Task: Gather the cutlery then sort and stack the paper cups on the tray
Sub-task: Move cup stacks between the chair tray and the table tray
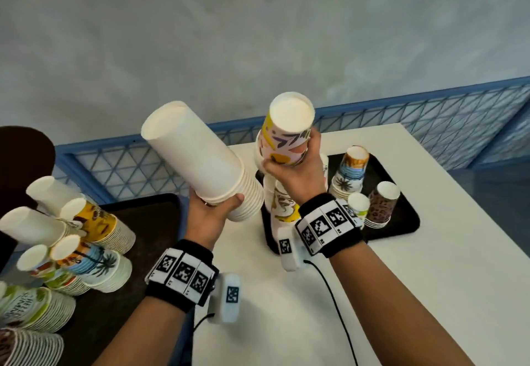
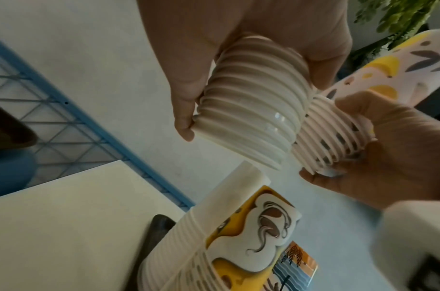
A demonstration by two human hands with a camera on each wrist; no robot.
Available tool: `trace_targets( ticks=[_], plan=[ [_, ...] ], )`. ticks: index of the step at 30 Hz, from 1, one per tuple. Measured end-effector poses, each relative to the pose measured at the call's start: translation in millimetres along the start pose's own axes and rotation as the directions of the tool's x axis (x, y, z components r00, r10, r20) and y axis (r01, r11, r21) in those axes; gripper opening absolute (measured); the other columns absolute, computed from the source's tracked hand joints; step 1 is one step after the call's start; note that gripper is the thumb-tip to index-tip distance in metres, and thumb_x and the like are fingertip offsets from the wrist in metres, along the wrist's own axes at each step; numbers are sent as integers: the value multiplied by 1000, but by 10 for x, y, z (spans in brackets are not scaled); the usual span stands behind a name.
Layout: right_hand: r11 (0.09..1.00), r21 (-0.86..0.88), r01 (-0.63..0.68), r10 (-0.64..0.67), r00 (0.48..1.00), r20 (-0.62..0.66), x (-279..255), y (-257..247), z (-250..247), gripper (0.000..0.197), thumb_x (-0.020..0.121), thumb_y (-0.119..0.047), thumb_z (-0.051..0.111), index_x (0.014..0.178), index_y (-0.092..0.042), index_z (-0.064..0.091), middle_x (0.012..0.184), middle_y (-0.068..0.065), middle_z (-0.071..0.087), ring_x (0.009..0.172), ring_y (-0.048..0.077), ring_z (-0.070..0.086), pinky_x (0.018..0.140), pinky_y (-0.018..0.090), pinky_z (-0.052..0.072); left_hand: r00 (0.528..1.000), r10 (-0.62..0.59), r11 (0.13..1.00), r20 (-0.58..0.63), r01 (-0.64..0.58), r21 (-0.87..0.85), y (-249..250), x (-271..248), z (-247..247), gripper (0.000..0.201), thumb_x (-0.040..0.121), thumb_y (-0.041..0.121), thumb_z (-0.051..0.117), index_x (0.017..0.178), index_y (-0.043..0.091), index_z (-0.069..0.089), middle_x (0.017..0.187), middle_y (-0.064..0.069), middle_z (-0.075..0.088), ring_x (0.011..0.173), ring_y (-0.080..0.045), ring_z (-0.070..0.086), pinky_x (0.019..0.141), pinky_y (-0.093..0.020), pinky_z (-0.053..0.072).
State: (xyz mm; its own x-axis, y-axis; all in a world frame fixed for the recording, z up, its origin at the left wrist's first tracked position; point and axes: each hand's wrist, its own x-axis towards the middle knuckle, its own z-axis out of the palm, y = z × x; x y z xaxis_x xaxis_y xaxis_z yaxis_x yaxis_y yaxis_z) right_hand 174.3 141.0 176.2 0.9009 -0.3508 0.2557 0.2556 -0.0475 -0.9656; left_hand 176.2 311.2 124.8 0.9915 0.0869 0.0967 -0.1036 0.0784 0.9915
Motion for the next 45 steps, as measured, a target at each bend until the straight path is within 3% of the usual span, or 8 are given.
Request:
trace_targets(
  ticks=[3, 10, 15, 18, 23, 31, 36, 45],
  plan=[
    [999, -21, 33, -34, 999, -33, 200, -73, -427, 70, 61, 1, 78, 103, -38, 38, 106, -6, 58, 93, -2, 58, 77, 9, 48, 1000, -8, 999, -19, 9, 39, 148, 84, 296, 102, 40, 30, 80, 128, -2, 42, 125, -12, 58, 109, -19, 57, 99, -35, 45],
    [997, -76, -17, 13, 998, -54, 708, 103, -980, 66, 64, -5, 77, 117, -24, 42, 109, 0, 60, 97, 14, 59, 72, 6, 47, 997, 52, 992, -57, -45, 115, 440, 522, 897, 98, 48, 22, 84, 132, 2, 39, 130, -12, 55, 111, -18, 55, 95, -30, 45],
    [972, -185, -144, 145, 989, -10, 941, 449, -1024, 72, 64, -12, 79, 124, -16, 40, 116, 9, 61, 102, 24, 59, 88, 35, 50, 1000, 24, 981, 7, -25, 190, 359, 872, 1151, 98, 50, 13, 86, 133, 8, 35, 124, -2, 54, 111, -16, 52, 95, -31, 43],
    [915, -320, -244, 284, 955, 84, 963, 734, -988, 75, 65, -14, 79, 128, -15, 38, 117, 8, 59, 102, 23, 57, 91, 35, 48, 996, -55, 961, 75, 32, 276, 208, 991, 1202, 95, 48, 18, 88, 130, 9, 40, 127, -4, 56, 113, -17, 53, 97, -33, 44],
    [753, -560, -346, 485, 867, 115, 828, 1246, -941, 81, 64, -18, 80, 130, -12, 35, 124, 14, 56, 113, 32, 54, 97, 40, 45, 922, -306, 859, 236, 160, 486, -145, 1036, 1145, 106, 46, 22, 89, 136, 11, 34, 130, -4, 54, 120, -21, 50, 100, -34, 41],
    [738, -569, -362, 494, 865, 91, 854, 1319, -972, 85, 66, -17, 80, 134, -6, 29, 129, 16, 52, 118, 33, 51, 101, 41, 42, 830, -454, 829, 325, 259, 496, -355, 968, 1073, 121, 35, 36, 82, 141, 15, 28, 137, -5, 49, 124, -21, 48, 102, -41, 43],
    [783, -533, -322, 384, 923, 5, 690, 1131, -1034, 86, 65, -12, 78, 135, -2, 28, 134, 19, 43, 125, 32, 42, 105, 39, 36, 720, -645, 734, 255, 492, 468, -164, 757, 971, 100, 55, 30, 74, 142, 32, 24, 126, -3, 55, 118, -26, 51, 106, -46, 38],
    [882, -437, 175, -121, 981, 150, -85, 422, -1087, 40, 72, -18, 59, 108, -1, 55, 111, 19, 56, 106, 28, 52, 92, 27, 39, 837, -541, 803, -80, 542, 247, 35, 39, 640, 27, 88, 16, 58, 113, 23, 51, 103, 1, 58, 100, -21, 53, 81, -34, 43]
  ],
)
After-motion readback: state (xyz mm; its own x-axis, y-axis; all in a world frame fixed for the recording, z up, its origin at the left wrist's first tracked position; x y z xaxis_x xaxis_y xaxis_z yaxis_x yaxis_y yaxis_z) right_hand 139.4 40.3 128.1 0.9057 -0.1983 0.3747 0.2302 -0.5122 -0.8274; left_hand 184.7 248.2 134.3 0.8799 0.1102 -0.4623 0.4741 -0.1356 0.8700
